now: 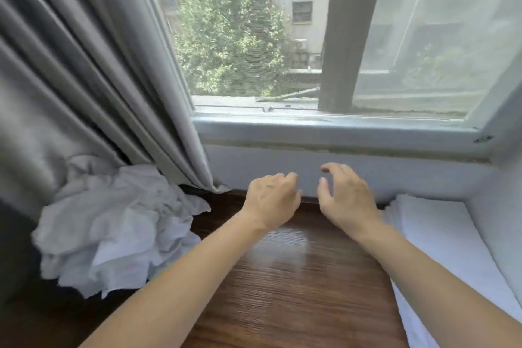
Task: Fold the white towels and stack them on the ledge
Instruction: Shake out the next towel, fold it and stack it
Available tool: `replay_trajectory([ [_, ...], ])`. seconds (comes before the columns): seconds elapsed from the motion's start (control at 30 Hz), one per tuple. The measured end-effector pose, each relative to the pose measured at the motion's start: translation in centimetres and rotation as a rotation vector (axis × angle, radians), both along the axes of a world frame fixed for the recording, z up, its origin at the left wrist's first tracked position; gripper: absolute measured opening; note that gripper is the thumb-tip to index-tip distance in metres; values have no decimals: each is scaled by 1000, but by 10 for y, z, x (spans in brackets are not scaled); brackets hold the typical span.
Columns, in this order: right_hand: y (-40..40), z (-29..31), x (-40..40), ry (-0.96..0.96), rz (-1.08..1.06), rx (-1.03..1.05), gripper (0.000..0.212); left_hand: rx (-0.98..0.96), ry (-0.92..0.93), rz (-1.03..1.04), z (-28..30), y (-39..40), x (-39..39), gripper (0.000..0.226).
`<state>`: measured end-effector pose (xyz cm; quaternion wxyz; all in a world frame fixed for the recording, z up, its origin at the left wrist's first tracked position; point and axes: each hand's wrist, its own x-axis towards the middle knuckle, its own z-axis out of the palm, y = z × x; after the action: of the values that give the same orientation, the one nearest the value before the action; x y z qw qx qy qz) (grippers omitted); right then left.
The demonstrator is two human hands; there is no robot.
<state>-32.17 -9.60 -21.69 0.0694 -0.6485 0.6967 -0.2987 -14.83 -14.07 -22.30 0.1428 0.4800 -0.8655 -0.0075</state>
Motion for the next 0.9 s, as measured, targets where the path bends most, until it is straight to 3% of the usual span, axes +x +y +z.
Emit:
replay_trajectory([
  [0.27, -41, 31, 175, 10, 291, 32, 20, 147, -23, 368, 15, 9, 192, 30],
  [0.5, -53, 18, 309, 89, 426, 156, 12, 330, -185, 603, 4, 2, 347, 29],
  [0.63, -58, 1, 362, 133, 462, 223, 14, 556, -285, 583, -10, -1, 403, 55],
  [0.7, -60, -7, 382, 140, 509, 261, 15, 561, -349, 553, -17, -2, 420, 66],
  [0.77, -60, -14, 398, 146, 560, 327, 20, 516, -350, 511, -21, -3, 435, 58],
  [0.9, -65, -28, 421, 324, 700, 380, 54, 371, -345, 345, -24, -6, 457, 29],
])
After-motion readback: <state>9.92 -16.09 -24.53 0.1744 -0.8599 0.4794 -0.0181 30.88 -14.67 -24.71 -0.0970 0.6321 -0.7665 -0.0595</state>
